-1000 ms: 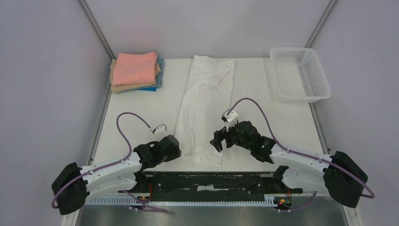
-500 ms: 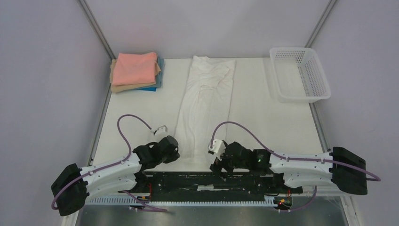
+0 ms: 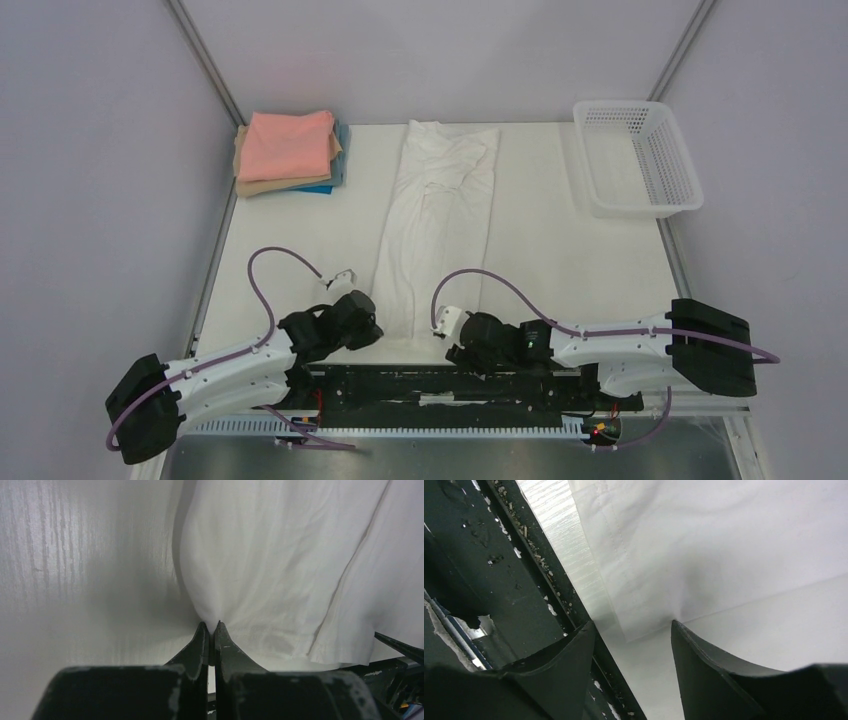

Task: Fold and stack the t-shirts
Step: Grab the bottom of the folded rectangular tshirt with both arms, then fold the folded rectangular tshirt in 1/3 of the way

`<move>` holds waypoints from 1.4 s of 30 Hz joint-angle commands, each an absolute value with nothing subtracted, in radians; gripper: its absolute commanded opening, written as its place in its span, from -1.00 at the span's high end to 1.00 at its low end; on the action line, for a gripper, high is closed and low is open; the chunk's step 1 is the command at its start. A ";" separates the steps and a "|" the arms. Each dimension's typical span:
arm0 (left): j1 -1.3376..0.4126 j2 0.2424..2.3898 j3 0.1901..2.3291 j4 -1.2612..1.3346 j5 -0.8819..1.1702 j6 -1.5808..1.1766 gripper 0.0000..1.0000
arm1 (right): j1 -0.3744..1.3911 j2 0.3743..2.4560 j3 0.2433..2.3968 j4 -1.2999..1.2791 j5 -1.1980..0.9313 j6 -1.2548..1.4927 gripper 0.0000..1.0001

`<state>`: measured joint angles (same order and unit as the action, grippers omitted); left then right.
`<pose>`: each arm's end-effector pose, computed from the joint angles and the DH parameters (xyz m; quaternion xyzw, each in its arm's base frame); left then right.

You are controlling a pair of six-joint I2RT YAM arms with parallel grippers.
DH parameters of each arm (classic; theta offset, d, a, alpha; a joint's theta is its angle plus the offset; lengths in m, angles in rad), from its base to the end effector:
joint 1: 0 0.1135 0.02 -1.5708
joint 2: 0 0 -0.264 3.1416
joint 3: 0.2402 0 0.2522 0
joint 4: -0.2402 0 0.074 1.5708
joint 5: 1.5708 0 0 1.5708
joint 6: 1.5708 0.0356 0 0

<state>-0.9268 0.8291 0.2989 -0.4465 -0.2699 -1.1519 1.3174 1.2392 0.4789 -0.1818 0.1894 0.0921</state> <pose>0.0940 -0.1094 0.1463 -0.1455 0.9371 -0.1848 0.2579 0.0609 0.2084 0.1497 -0.5205 0.7914 0.1309 0.2927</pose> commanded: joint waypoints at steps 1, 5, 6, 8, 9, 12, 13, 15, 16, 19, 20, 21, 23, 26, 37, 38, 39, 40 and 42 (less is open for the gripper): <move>-0.928 0.826 0.274 -0.441 -0.221 -1.165 0.96 | 1.318 1.255 0.493 -0.173 0.204 0.107 -0.18; -0.928 0.831 0.262 -0.434 -0.218 -1.176 0.95 | 1.318 1.277 0.492 -0.170 0.203 0.110 0.00; -0.928 0.830 0.262 -0.435 -0.217 -1.175 0.95 | 1.318 1.276 0.492 -0.165 0.193 0.106 0.06; -0.927 0.825 0.266 -0.445 -0.217 -1.178 0.95 | 1.318 1.275 0.494 -0.159 0.182 0.103 0.31; -0.928 0.820 0.268 -0.450 -0.214 -1.179 0.96 | 1.318 1.275 0.496 -0.165 0.180 0.104 0.44; -0.927 0.794 0.274 -0.490 -0.199 -1.183 0.96 | 1.318 1.256 0.493 -0.197 0.170 0.119 0.76; -0.928 0.781 0.275 -0.515 -0.195 -1.185 0.96 | 1.318 1.241 0.485 -0.204 0.168 0.123 0.83; -0.927 0.749 0.272 -0.563 -0.179 -1.182 0.96 | 1.318 1.207 0.461 -0.213 0.148 0.128 0.99; -0.928 0.727 0.265 -0.572 -0.154 -1.180 0.95 | 1.319 1.190 0.447 -0.215 0.127 0.130 1.00; -0.929 0.660 0.247 -0.583 -0.085 -1.182 0.95 | 1.333 1.126 0.412 -0.200 0.054 0.150 1.00; -0.929 0.637 0.246 -0.583 -0.069 -1.180 0.95 | 1.339 1.107 0.406 -0.196 0.039 0.158 1.00; -0.930 0.620 0.249 -0.582 -0.058 -1.172 0.95 | 1.341 1.091 0.404 -0.192 0.035 0.165 1.00; -0.929 0.588 0.267 -0.578 -0.057 -1.157 0.95 | 1.341 1.067 0.408 -0.195 0.073 0.191 1.00; -0.929 0.575 0.300 -0.507 -0.066 -1.117 0.95 | 1.339 1.042 0.441 -0.218 0.181 0.221 1.00; -0.884 0.899 0.604 -0.423 -0.348 -0.971 0.96 | 1.178 0.992 0.517 -0.086 0.397 0.263 1.00; -0.860 0.934 0.634 -0.401 -0.344 -0.936 0.95 | 1.151 0.997 0.520 -0.051 0.390 0.258 1.00; -0.833 0.978 0.669 -0.383 -0.339 -0.916 0.96 | 1.124 0.976 0.525 -0.031 0.376 0.251 1.00; -0.803 1.016 0.704 -0.379 -0.332 -0.902 0.95 | 1.090 1.019 0.536 -0.017 0.366 0.241 1.00; -0.753 1.104 0.771 -0.358 -0.301 -0.855 0.95 | 1.033 1.044 0.561 0.003 0.389 0.235 1.00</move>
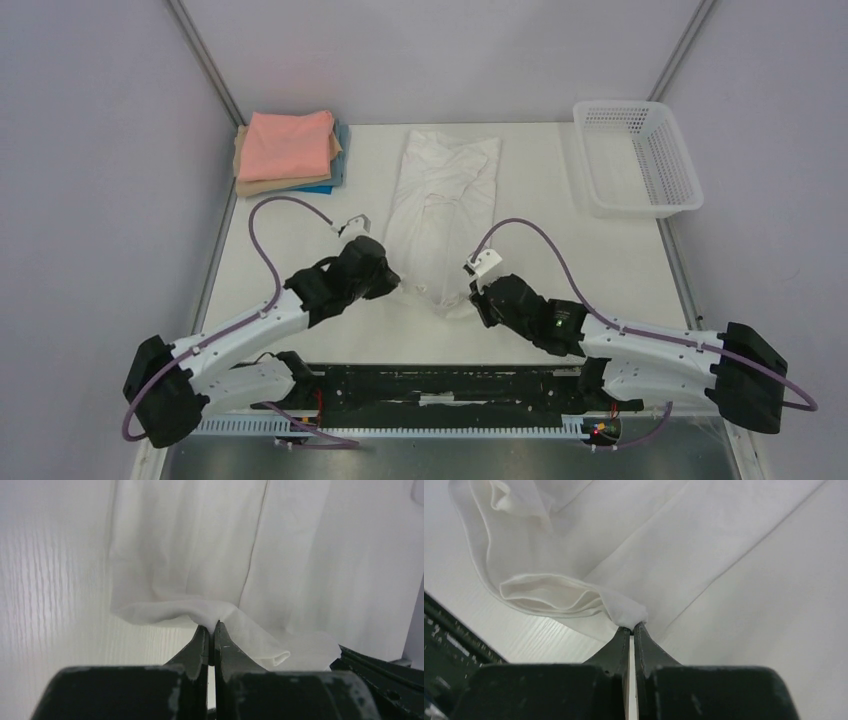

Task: Fold and stack the t-shirts
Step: Fold the folded rectangular tshirt in 1/3 of the way

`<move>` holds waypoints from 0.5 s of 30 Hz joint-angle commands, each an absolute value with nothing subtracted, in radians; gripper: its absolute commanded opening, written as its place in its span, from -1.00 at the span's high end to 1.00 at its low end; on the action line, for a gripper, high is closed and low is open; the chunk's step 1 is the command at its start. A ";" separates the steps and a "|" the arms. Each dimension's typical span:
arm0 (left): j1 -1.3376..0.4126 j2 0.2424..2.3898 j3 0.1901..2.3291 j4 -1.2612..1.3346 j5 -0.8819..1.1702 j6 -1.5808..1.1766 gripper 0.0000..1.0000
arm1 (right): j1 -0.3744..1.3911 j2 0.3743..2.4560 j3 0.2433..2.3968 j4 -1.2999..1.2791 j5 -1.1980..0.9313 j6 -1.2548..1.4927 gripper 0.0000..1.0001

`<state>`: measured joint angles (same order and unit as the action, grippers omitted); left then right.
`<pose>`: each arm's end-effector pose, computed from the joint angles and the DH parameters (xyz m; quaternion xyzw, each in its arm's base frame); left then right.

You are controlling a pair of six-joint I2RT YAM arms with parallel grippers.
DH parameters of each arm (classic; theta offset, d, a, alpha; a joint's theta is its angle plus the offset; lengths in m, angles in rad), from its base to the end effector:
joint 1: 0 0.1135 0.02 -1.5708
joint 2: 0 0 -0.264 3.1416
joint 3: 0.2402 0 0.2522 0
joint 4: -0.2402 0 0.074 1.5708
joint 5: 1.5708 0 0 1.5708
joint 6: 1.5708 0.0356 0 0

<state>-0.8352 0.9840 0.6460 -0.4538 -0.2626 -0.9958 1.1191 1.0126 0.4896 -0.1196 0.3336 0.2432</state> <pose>0.1417 -0.1428 0.2316 -0.1231 0.9102 -0.2247 0.3254 0.1015 0.1825 0.2025 -0.3067 0.8301 0.1626 0.4364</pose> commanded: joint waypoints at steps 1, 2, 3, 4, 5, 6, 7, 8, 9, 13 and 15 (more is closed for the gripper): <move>-0.730 1.138 0.804 -0.351 -0.298 -0.845 0.96 | 1.011 1.058 0.606 0.014 0.402 0.223 1.00; -0.712 1.182 0.827 -0.331 -0.286 -0.827 0.95 | 0.993 1.070 0.582 0.027 0.406 0.213 1.00; -0.690 1.215 0.854 -0.311 -0.262 -0.810 0.96 | 0.966 1.086 0.592 0.041 0.402 0.201 1.00; -0.672 1.257 0.879 -0.299 -0.241 -0.801 0.96 | 0.943 1.101 0.603 0.051 0.382 0.189 1.00; -0.653 1.290 0.911 -0.294 -0.211 -0.783 0.96 | 0.915 1.121 0.613 0.066 0.362 0.180 1.00; -0.637 1.326 0.946 -0.293 -0.198 -0.773 0.96 | 0.888 1.141 0.622 0.082 0.345 0.171 1.00; -0.626 1.360 0.965 -0.285 -0.200 -0.762 0.95 | 0.865 1.159 0.633 0.088 0.335 0.165 1.00; -0.612 1.388 0.994 -0.275 -0.198 -0.749 0.95 | 0.843 1.178 0.647 0.089 0.338 0.161 1.00; -0.601 1.419 1.016 -0.269 -0.196 -0.742 0.96 | 0.826 1.193 0.656 0.094 0.345 0.153 1.00; -0.552 1.535 1.122 -0.251 -0.162 -0.691 0.96 | 0.739 1.255 0.698 0.136 0.306 0.118 1.00; -0.538 1.591 1.169 -0.253 -0.155 -0.672 0.95 | 0.698 1.293 0.716 0.153 0.275 0.104 1.00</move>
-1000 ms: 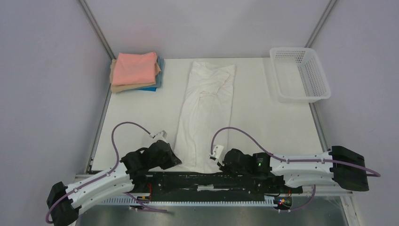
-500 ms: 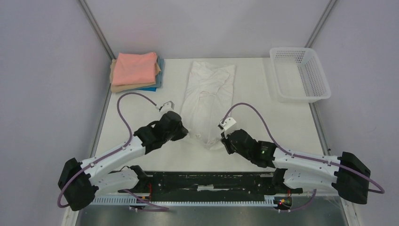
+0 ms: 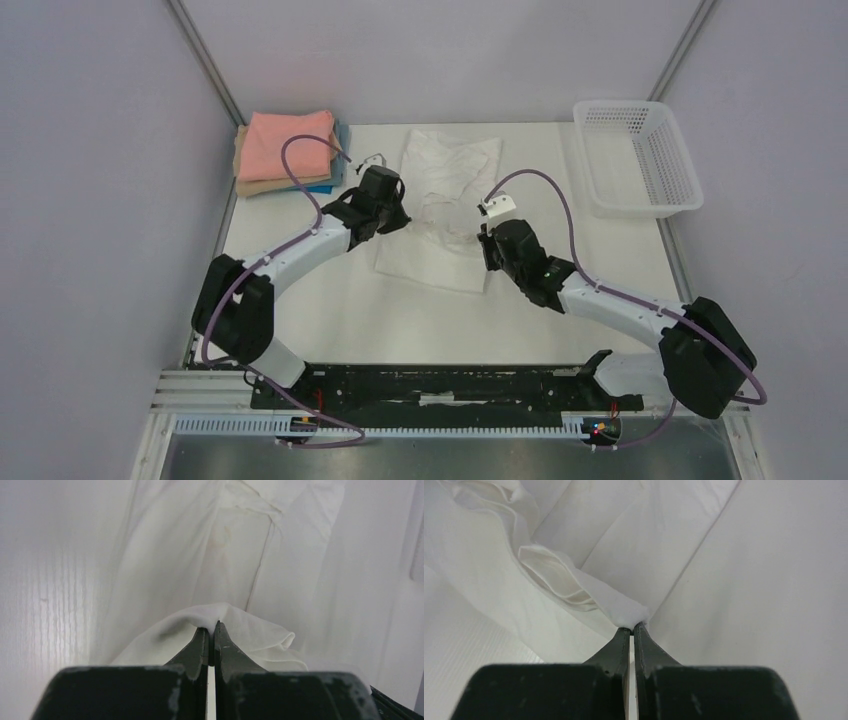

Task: Fold and stack the t-shirts
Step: Fold the folded rectangular tshirt in 1/3 of the way, then grab one side of the 2/3 rectangular tshirt with both arms

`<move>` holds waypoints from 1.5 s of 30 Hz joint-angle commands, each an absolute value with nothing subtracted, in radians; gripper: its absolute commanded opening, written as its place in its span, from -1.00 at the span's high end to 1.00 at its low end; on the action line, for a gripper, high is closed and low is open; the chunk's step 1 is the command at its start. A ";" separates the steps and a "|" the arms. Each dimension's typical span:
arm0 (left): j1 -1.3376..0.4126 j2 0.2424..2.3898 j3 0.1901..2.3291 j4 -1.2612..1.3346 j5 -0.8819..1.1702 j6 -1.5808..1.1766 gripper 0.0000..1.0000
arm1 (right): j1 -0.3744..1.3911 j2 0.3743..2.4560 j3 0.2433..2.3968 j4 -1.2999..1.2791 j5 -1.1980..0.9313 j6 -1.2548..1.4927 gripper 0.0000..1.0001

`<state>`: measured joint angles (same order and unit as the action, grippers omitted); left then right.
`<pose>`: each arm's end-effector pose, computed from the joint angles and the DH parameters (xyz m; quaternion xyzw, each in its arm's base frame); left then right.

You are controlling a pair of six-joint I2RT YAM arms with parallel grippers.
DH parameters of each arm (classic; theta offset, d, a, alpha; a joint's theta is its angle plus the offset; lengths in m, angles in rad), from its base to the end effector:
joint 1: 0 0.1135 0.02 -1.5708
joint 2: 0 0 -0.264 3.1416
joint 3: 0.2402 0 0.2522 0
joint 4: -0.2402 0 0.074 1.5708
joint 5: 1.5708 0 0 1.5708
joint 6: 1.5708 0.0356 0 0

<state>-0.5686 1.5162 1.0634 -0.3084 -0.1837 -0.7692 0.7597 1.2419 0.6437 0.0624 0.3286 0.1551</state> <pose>0.2824 -0.1728 0.2487 -0.1276 0.9071 -0.1771 0.3599 0.1990 0.1732 0.2200 -0.1780 0.8426 0.0880 0.5007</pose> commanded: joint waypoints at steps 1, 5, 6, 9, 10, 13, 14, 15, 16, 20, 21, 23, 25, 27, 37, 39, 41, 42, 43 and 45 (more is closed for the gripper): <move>-0.530 1.616 1.193 -0.253 -0.155 -0.663 0.95 | 0.677 1.312 0.725 0.162 0.257 0.099 1.00; -0.496 1.721 1.284 -0.261 -0.127 -0.636 0.95 | 0.607 1.387 0.763 0.193 0.191 0.084 1.00; -0.490 1.745 1.306 -0.261 -0.115 -0.630 0.96 | 0.593 1.401 0.768 0.205 0.178 0.083 1.00; -0.469 1.816 1.365 -0.265 -0.079 -0.620 0.95 | 0.556 1.456 0.793 0.227 0.140 0.081 1.00; -0.463 1.836 1.377 -0.265 -0.072 -0.618 0.96 | 0.546 1.476 0.802 0.234 0.131 0.081 1.00; -0.446 1.892 1.415 -0.267 -0.069 -0.609 0.96 | 0.520 1.535 0.829 0.253 0.119 0.069 1.00; -0.441 1.907 1.427 -0.269 -0.064 -0.607 0.95 | 0.512 1.552 0.837 0.256 0.117 0.069 1.00; -0.435 1.924 1.441 -0.271 -0.054 -0.607 0.94 | 0.502 1.572 0.848 0.260 0.111 0.070 1.00; -0.431 1.938 1.453 -0.271 -0.044 -0.604 0.89 | 0.495 1.588 0.858 0.259 0.106 0.074 1.00; -0.418 1.994 1.497 -0.269 -0.023 -0.586 0.46 | 0.468 1.660 0.902 0.263 0.095 0.082 0.71; -0.414 2.007 1.516 -0.278 -0.014 -0.581 0.26 | 0.462 1.676 0.918 0.254 0.102 0.088 0.52; -0.407 2.019 1.546 -0.297 -0.005 -0.571 -0.35 | 0.448 1.696 0.949 0.237 0.129 0.094 -0.03; -0.406 2.008 1.566 -0.318 -0.005 -0.558 -0.55 | 0.443 1.695 0.984 0.195 0.153 0.093 -0.28; -0.406 1.969 1.554 -0.331 -0.005 -0.553 -0.57 | 0.443 1.662 0.972 0.179 0.154 0.093 -0.68; -0.405 1.543 0.991 -0.241 -0.063 -0.646 -0.63 | 0.443 1.277 0.491 0.414 -0.051 0.293 -0.96; -0.405 1.482 0.903 -0.229 -0.081 -0.659 -0.64 | 0.439 1.219 0.402 0.465 -0.110 0.359 -0.96; -0.403 1.446 0.831 -0.204 -0.093 -0.683 -0.64 | 0.439 1.185 0.357 0.482 -0.154 0.390 -0.96; -0.399 1.438 0.806 -0.192 -0.088 -0.687 -0.64 | 0.437 1.176 0.344 0.481 -0.173 0.395 -0.96; -0.395 1.439 0.789 -0.178 -0.088 -0.693 -0.64 | 0.436 1.170 0.335 0.474 -0.180 0.407 -0.96; -0.384 1.457 0.768 -0.161 -0.075 -0.708 -0.64 | 0.432 1.159 0.319 0.468 -0.196 0.429 -0.96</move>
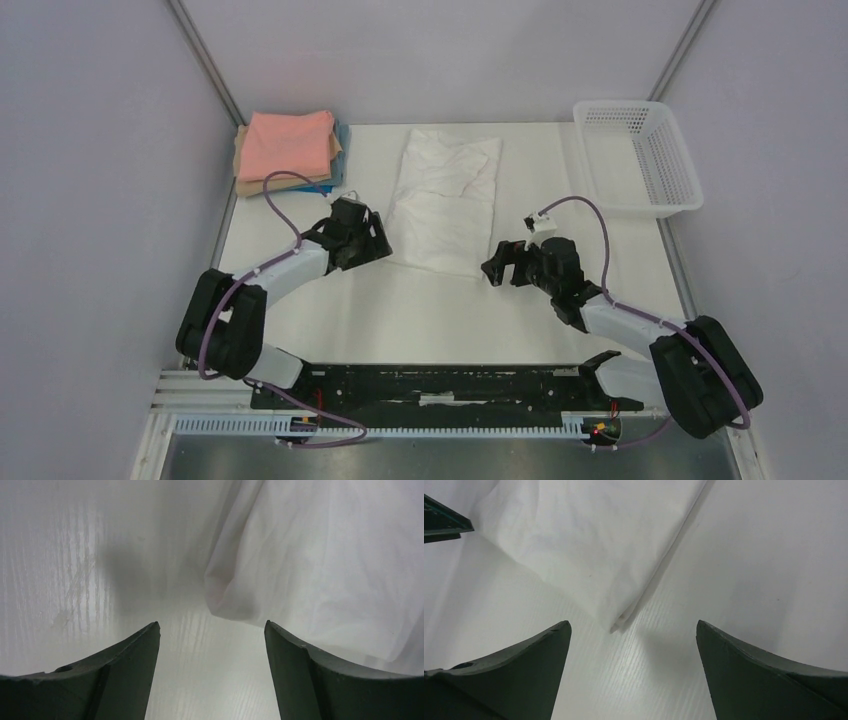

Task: Fold and stack the t-shirts
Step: Grab one side of the 2/3 rectangular tshirt with both arms

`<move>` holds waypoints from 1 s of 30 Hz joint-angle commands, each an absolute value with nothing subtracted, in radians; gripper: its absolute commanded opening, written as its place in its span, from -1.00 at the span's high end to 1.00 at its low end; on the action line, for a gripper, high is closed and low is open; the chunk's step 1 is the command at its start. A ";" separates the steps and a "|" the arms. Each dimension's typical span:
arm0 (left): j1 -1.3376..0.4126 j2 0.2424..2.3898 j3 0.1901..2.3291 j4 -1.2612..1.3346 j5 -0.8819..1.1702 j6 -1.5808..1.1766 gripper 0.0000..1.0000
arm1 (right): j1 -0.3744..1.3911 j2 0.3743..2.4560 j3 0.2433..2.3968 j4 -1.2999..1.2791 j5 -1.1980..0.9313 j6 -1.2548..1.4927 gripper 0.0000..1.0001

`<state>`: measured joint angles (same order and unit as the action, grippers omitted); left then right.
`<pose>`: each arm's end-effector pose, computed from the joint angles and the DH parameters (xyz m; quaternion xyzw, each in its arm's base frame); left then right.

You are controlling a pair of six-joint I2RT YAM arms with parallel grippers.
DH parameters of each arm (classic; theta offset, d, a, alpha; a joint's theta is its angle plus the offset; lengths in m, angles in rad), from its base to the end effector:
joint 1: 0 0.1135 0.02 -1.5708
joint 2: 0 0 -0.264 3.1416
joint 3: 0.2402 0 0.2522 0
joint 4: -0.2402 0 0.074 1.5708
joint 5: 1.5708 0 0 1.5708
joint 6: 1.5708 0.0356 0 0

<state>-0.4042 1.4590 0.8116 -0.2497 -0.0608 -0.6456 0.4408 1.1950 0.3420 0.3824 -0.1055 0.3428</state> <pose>0.2679 -0.1122 0.1904 -0.1236 0.9353 -0.1407 0.3003 0.2036 0.1002 0.1644 -0.0692 0.8489 0.2409 0.4653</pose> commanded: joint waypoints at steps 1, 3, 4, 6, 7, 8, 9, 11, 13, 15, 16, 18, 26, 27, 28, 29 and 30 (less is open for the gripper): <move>-0.379 1.468 0.762 -0.154 -0.067 -0.718 -0.60 | 0.430 1.153 0.309 0.471 -0.199 0.441 -0.96; -0.371 1.497 0.748 -0.139 -0.067 -0.738 -0.46 | 0.429 1.134 0.285 0.492 -0.205 0.459 -0.96; -0.367 1.507 0.744 -0.136 -0.070 -0.746 -0.42 | 0.430 1.124 0.273 0.503 -0.205 0.469 -0.96; -0.359 1.529 0.732 -0.111 -0.060 -0.758 -0.33 | 0.429 1.114 0.258 0.514 -0.217 0.477 -0.96; -0.355 1.539 0.728 -0.101 -0.047 -0.764 -0.24 | 0.430 1.112 0.254 0.511 -0.220 0.480 -0.96; -0.353 1.547 0.724 -0.088 -0.036 -0.765 -0.18 | 0.429 1.113 0.250 0.508 -0.223 0.482 -0.96; -0.352 1.553 0.720 -0.071 -0.028 -0.768 -0.15 | 0.429 1.113 0.248 0.502 -0.226 0.482 -0.96; -0.351 1.569 0.716 -0.047 -0.018 -0.771 -0.01 | 0.430 1.119 0.243 0.492 -0.228 0.482 -0.96; -0.350 1.588 0.713 -0.024 -0.005 -0.773 0.13 | 0.430 1.128 0.233 0.498 -0.229 0.483 -0.96; -0.350 1.609 0.711 -0.005 0.046 -0.778 0.32 | 0.429 1.141 0.230 0.503 -0.232 0.489 -0.93; -0.350 1.622 0.709 0.033 0.065 -0.779 0.49 | 0.431 1.149 0.232 0.500 -0.232 0.491 -0.90; -0.348 1.646 0.707 0.053 0.087 -0.781 0.95 | 0.432 1.170 0.243 0.489 -0.244 0.478 -0.84; -0.351 1.570 0.538 0.164 0.142 -0.824 0.96 | 0.443 1.196 0.304 0.406 -0.236 0.434 -0.81; -0.351 1.551 0.514 0.165 0.140 -0.834 0.95 | 0.443 1.187 0.304 0.395 -0.225 0.427 -0.82; -0.356 1.535 0.481 0.173 0.142 -0.842 0.95 | 0.443 1.178 0.305 0.381 -0.211 0.419 -0.82; -0.358 1.516 0.453 0.183 0.144 -0.851 0.95 | 0.443 1.170 0.308 0.364 -0.197 0.413 -0.82; -0.362 1.498 0.415 0.204 0.152 -0.864 0.96 | 0.443 1.161 0.306 0.350 -0.192 0.409 -0.82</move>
